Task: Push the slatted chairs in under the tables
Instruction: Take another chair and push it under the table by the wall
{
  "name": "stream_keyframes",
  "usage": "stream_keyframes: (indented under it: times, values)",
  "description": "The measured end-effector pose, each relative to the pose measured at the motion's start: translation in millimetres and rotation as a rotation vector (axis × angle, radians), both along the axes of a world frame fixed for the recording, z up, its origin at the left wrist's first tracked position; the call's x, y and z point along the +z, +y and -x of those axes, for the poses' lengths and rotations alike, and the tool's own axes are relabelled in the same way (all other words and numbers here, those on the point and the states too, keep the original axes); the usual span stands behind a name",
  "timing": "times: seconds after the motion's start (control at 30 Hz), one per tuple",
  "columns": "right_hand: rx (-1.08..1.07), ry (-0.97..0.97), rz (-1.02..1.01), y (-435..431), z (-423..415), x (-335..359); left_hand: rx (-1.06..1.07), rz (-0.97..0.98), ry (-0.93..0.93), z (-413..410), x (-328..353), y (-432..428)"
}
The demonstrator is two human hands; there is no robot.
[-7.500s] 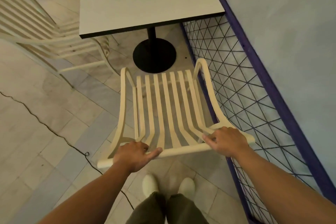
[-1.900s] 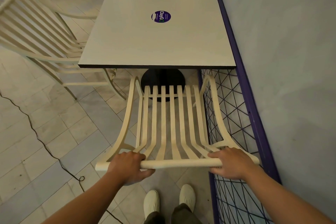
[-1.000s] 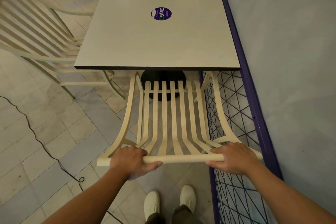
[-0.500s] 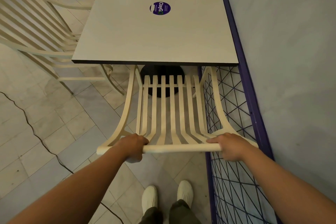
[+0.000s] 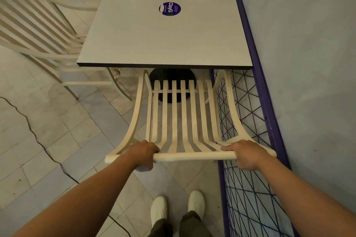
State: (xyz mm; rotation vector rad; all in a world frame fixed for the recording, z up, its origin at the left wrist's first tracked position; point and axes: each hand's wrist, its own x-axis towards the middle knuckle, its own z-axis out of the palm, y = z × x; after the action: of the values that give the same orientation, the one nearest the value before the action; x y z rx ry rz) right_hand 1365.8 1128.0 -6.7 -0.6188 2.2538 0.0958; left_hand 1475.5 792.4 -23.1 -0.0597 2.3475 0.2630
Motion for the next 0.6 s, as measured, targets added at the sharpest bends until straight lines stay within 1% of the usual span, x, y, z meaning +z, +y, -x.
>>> stream_keyframes:
  times: [0.23,0.33,0.47,0.6]
  values:
    - [-0.003,0.015,0.016,-4.9,3.8,4.3,0.017,-0.002,0.011,8.4,2.0,-5.6]
    - [0.003,0.010,0.028,-4.2,4.4,6.7,0.024,-0.002,0.045,6.4,4.4,-7.3]
    - [0.028,0.004,0.041,3.4,0.7,11.2,-0.022,-0.033,0.122,-8.5,7.1,-9.1]
    - [0.031,-0.008,0.060,4.6,3.9,13.9,0.028,0.004,0.153,-16.2,4.3,-8.9]
